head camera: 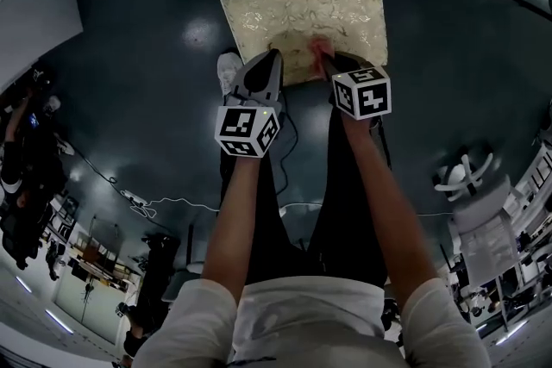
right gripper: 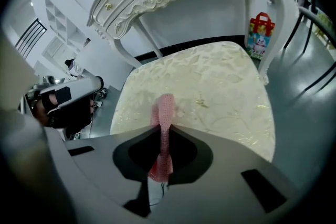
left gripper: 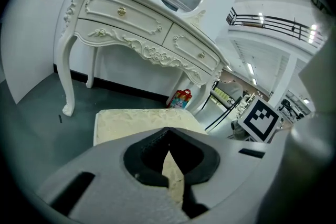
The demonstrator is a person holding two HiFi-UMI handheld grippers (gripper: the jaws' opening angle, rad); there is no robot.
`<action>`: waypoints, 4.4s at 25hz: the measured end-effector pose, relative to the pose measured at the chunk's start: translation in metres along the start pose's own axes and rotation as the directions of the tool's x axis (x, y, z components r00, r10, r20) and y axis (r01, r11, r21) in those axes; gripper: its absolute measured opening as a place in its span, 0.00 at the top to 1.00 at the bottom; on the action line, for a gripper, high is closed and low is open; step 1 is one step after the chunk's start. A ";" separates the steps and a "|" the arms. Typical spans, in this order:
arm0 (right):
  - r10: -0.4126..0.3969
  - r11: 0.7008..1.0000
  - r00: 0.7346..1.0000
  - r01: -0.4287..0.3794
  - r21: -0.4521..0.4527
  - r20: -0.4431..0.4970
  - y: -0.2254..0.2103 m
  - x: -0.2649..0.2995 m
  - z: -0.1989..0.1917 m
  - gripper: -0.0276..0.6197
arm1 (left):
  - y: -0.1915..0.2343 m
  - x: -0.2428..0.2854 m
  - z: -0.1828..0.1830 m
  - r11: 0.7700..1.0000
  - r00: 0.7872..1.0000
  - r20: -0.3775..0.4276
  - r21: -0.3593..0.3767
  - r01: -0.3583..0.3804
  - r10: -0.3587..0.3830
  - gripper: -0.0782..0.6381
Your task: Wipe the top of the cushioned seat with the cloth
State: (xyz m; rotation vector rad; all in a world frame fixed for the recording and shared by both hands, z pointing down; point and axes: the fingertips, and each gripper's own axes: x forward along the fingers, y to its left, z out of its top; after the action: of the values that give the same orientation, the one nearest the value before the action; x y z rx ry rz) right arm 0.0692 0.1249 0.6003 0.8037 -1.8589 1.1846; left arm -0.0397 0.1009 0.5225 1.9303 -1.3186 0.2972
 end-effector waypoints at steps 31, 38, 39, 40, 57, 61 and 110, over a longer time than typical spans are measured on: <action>-0.253 0.961 0.967 0.247 0.129 0.034 -0.170 -0.063 -0.008 0.91 | -0.075 0.046 -0.017 0.993 0.993 -0.047 0.050 0.106 -0.104 0.88; -0.215 0.973 0.972 0.205 0.106 0.091 -0.116 -0.082 0.008 0.91 | -0.036 0.010 0.007 0.999 0.999 0.008 0.030 0.031 -0.032 0.88; -0.187 0.980 0.977 0.178 0.090 0.101 -0.097 -0.081 0.009 0.91 | -0.029 0.003 0.011 0.999 1.000 0.017 0.027 0.018 -0.018 0.88; -0.154 0.987 0.982 0.147 0.069 0.111 -0.077 -0.078 0.011 0.91 | -0.020 -0.005 0.015 1.000 1.000 0.027 0.023 0.004 -0.004 0.88; 0.130 0.972 0.990 -0.139 -0.191 -0.062 0.177 0.083 -0.052 0.91 | 0.104 -0.117 0.008 0.978 0.977 0.071 -0.068 -0.197 0.202 0.88; 0.107 0.962 0.991 -0.125 -0.242 -0.086 0.169 0.087 -0.057 0.91 | 0.099 -0.119 0.005 0.977 0.977 0.066 -0.079 -0.199 0.205 0.88; 0.166 0.963 0.973 -0.125 -0.237 0.162 -0.068 -0.187 0.048 0.91 | -0.190 0.006 0.080 0.999 0.999 0.042 0.020 -0.029 0.028 0.88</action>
State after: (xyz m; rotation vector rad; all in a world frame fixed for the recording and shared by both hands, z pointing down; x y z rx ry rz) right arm 0.2055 0.0749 0.4561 0.6734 -2.1892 0.9902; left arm 0.1113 0.0734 0.3841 1.9457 -1.3756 0.2868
